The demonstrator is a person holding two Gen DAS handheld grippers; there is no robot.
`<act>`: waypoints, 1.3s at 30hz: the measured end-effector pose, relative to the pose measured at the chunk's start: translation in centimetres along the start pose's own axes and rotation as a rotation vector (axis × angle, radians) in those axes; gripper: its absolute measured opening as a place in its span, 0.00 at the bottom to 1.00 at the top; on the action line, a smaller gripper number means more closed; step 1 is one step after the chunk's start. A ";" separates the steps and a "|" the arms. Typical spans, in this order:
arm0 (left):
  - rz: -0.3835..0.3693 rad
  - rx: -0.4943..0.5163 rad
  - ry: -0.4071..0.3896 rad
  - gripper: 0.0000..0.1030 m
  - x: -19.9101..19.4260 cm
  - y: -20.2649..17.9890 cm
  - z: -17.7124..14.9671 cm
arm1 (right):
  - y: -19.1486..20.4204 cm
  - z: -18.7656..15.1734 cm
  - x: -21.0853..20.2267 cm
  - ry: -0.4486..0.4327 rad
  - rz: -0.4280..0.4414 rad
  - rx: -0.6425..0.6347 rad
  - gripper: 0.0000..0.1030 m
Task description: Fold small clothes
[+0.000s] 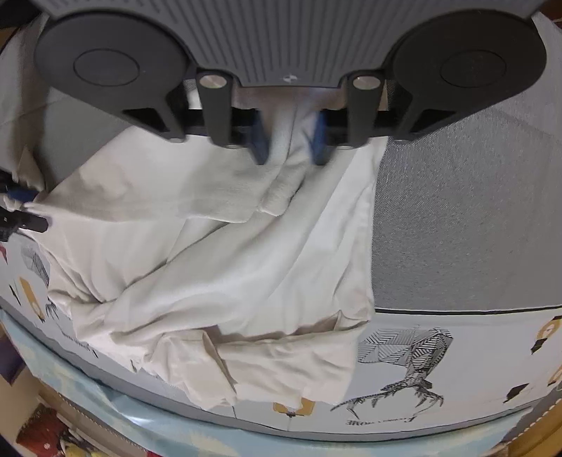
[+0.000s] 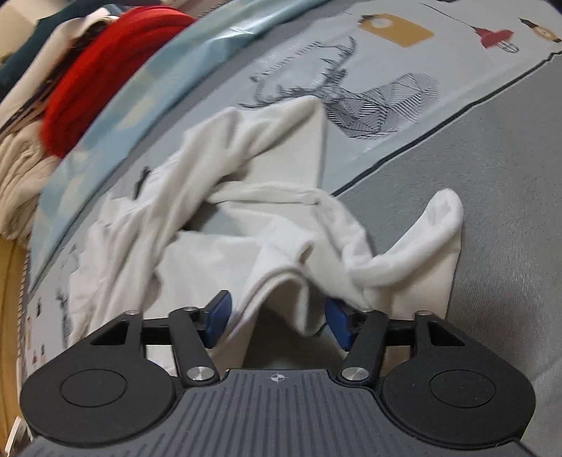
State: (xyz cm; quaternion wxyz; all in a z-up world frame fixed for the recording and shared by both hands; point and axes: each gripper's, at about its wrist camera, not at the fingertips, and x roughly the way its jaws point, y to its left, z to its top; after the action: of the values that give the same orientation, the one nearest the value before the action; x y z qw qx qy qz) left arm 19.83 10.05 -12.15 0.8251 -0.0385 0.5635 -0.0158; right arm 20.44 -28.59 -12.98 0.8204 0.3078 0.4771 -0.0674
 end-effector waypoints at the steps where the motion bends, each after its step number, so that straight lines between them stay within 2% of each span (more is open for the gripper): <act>1: -0.008 0.014 0.001 0.11 0.1 -0.1 0.0 | -0.2 0.2 0.3 0.003 0.001 -0.001 0.27; 2: -0.016 0.025 -0.004 0.08 0.0 -0.2 -0.1 | -0.3 0.3 0.5 0.003 0.006 -0.003 0.13; 3: -0.027 0.039 -0.015 0.07 -0.1 -0.4 -0.1 | -0.5 0.5 0.4 -0.009 0.011 -0.009 0.08; 5: -0.066 0.064 -0.058 0.06 -0.8 -1.2 -0.1 | -0.4 0.8 -0.7 -0.065 -0.005 -0.047 0.06; 9: -0.173 0.161 -0.162 0.06 -2.7 -4.2 -0.7 | -1.5 1.9 -5.5 -0.254 -0.087 -0.069 0.06; 12: -0.223 0.246 -0.179 0.05 -3.4 -6.8 -1.8 | -3.2 1.9 -8.7 -0.314 -0.227 -0.098 0.06; 14: -0.230 0.298 -0.167 0.05 -3.6 -8.0 -2.6 | -4.8 1.4 -10.3 -0.292 -0.310 -0.103 0.06; 17: -0.189 0.355 -0.164 0.05 -4.3 -8.0 -3.4 | -6.2 0.1 -11.2 -0.158 -0.318 -0.120 0.06; 20: -0.158 0.374 -0.180 0.05 -5.9 -5.5 -3.8 | -6.0 -2.4 -11.7 -0.009 -0.269 -0.212 0.06; 25: -0.085 0.430 -0.216 0.01 -9.4 0.0 -6.3 | -4.0 -7.7 -11.9 0.249 -0.102 -0.540 0.06; 26: -0.081 0.454 -0.205 0.01 -9.9 1.3 -7.1 | -3.9 -8.8 -12.2 0.288 -0.094 -0.589 0.06; 28: -0.129 0.483 -0.148 0.02 -10.3 3.6 -8.8 | -4.2 -9.7 -12.6 0.352 -0.042 -0.637 0.07; 29: -0.120 0.494 -0.137 0.01 -10.5 4.5 -9.6 | -4.3 -9.7 -13.0 0.349 -0.030 -0.642 0.11; 31: -0.106 0.457 -0.119 0.01 -10.6 6.2 -10.1 | -4.7 -8.7 -14.2 0.263 -0.051 -0.631 0.20; 33: -0.139 0.381 -0.113 0.02 -10.8 7.4 -9.5 | -5.4 -6.8 -14.9 0.180 -0.046 -0.550 0.29; 36: -0.212 0.255 -0.115 0.04 -11.3 8.2 -8.0 | -7.2 -4.3 -15.4 0.101 -0.032 -0.369 0.34; 37: -0.238 0.218 -0.100 0.06 -11.1 8.1 -7.5 | -7.6 -3.8 -15.3 0.083 -0.035 -0.325 0.34; 38: -0.253 0.195 -0.077 0.12 -10.8 7.6 -7.4 | -7.9 -3.4 -14.9 0.078 -0.041 -0.298 0.34; 39: -0.255 0.182 -0.034 0.23 -10.2 7.1 -7.2 | -8.4 -3.2 -14.4 0.084 -0.050 -0.288 0.34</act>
State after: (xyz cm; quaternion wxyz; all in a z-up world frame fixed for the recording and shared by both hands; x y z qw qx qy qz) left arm 9.25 17.47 -5.83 0.8259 -0.0352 0.5362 -0.1708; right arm 6.99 -36.16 -5.91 0.8334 0.1776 0.5233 -0.0055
